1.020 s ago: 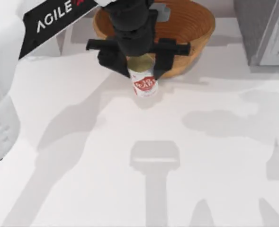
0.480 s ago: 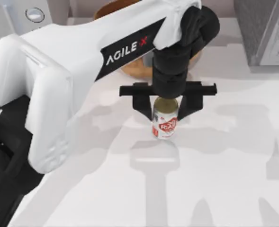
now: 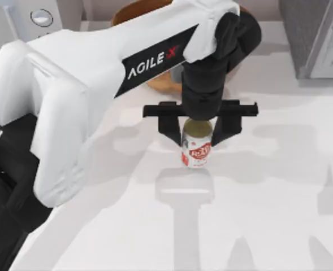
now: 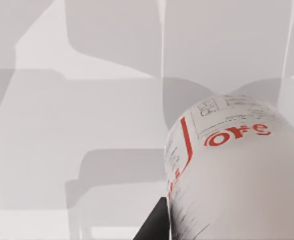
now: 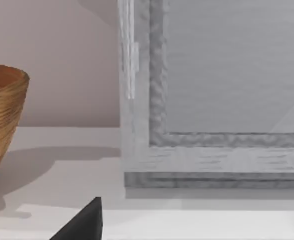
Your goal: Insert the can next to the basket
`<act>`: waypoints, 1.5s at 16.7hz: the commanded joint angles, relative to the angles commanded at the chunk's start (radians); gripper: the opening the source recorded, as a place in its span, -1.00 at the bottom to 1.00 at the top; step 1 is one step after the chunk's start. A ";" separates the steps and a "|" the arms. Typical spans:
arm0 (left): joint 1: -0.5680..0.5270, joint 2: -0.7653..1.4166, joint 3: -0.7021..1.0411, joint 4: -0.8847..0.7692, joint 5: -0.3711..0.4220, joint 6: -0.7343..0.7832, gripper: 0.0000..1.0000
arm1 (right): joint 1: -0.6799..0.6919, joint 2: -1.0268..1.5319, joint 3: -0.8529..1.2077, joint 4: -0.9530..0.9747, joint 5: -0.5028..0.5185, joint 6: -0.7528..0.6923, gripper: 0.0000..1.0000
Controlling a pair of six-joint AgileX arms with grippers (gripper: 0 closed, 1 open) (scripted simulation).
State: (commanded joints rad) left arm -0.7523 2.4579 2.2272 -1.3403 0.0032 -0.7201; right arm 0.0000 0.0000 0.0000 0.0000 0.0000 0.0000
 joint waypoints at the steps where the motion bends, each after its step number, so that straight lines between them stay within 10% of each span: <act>1: 0.000 -0.001 -0.003 0.004 0.000 0.000 -1.00 | 0.000 0.000 0.000 0.000 0.000 0.000 1.00; 4: 0.000 -0.001 -0.003 0.004 0.000 0.000 -1.00 | 0.000 0.000 0.000 0.000 0.000 0.000 1.00; 17: 0.000 -0.001 -0.003 0.004 0.000 0.000 0.96 | 0.000 0.000 0.000 0.000 0.000 0.000 1.00; 25: 0.000 -0.001 -0.003 0.004 0.000 0.000 1.00 | 0.000 0.000 0.000 0.000 0.000 0.000 1.00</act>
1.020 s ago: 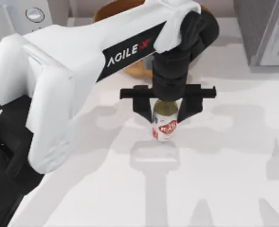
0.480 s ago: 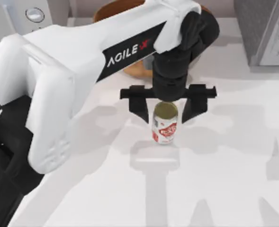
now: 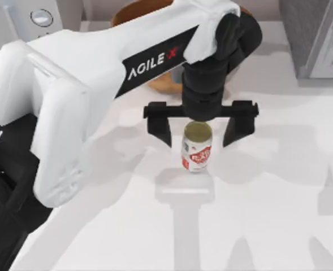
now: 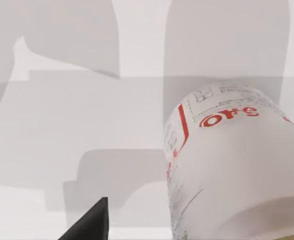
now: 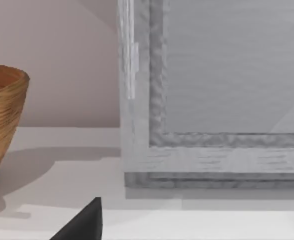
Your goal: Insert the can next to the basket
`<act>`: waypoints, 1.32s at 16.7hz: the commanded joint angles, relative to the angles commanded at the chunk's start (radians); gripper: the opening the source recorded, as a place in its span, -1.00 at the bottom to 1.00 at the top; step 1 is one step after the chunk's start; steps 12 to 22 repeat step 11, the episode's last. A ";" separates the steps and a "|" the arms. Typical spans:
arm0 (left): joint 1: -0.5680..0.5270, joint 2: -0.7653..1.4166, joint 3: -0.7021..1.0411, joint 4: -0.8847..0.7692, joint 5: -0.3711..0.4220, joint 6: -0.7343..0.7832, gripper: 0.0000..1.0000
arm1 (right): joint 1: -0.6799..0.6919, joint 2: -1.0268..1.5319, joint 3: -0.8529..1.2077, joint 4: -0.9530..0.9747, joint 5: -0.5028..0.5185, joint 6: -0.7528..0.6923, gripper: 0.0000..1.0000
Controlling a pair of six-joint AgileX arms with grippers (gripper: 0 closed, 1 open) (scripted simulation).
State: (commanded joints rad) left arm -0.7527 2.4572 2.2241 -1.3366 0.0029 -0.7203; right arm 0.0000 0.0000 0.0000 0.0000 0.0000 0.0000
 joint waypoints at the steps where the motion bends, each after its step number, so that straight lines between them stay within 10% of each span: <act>1: 0.002 0.000 0.000 0.000 0.000 0.000 1.00 | 0.000 0.000 0.000 0.000 0.000 0.000 1.00; 22: 0.001 0.027 0.208 -0.181 0.000 -0.001 1.00 | 0.000 0.000 0.000 0.000 0.000 0.000 1.00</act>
